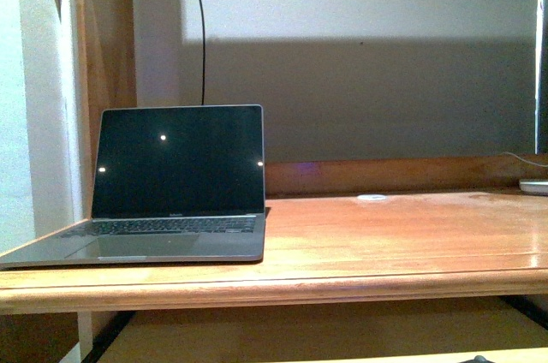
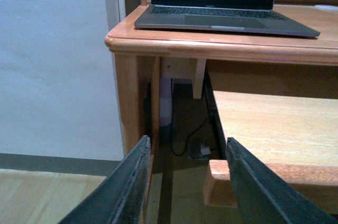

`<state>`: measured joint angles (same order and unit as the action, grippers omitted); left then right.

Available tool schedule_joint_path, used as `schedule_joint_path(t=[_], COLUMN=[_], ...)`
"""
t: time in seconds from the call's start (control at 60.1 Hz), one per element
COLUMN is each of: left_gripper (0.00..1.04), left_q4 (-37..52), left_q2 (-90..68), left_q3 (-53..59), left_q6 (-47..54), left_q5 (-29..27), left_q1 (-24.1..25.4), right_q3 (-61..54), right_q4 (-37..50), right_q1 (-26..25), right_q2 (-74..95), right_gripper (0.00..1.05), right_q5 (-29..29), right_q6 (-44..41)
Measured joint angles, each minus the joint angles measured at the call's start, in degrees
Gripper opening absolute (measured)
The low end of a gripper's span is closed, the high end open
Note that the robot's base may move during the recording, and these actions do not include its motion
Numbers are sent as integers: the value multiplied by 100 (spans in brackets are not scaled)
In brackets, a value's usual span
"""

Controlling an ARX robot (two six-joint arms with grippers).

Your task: Place mouse

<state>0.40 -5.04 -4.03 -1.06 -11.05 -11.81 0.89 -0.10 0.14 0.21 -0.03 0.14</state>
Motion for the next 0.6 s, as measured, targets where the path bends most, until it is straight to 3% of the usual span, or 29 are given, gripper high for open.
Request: schedule_joint_path(t=[0.1, 0.2, 0.433, 0.516, 0.599], left_gripper=[20, 3, 3, 3, 3], left_q4=[-7, -52, -48, -52, -52], left_q2=[98, 201, 448, 461, 474], left_q3=[31, 61, 348, 354, 354], left_q6=[20, 39, 46, 46, 46], left_q5=[232, 1019, 1091, 1099, 1106], left_q1=[236, 942, 1150, 1150, 1152], right_q3=[0, 0, 0, 212, 540], right_q4=[0, 0, -7, -372, 35], right_q1=[0, 0, 2, 343, 922], right_q2=[0, 0, 4, 461, 1462], right_gripper=[104, 104, 104, 104, 104], right_q5=[0, 0, 26, 728, 1235], right_q6=[0, 2, 13, 363, 570])
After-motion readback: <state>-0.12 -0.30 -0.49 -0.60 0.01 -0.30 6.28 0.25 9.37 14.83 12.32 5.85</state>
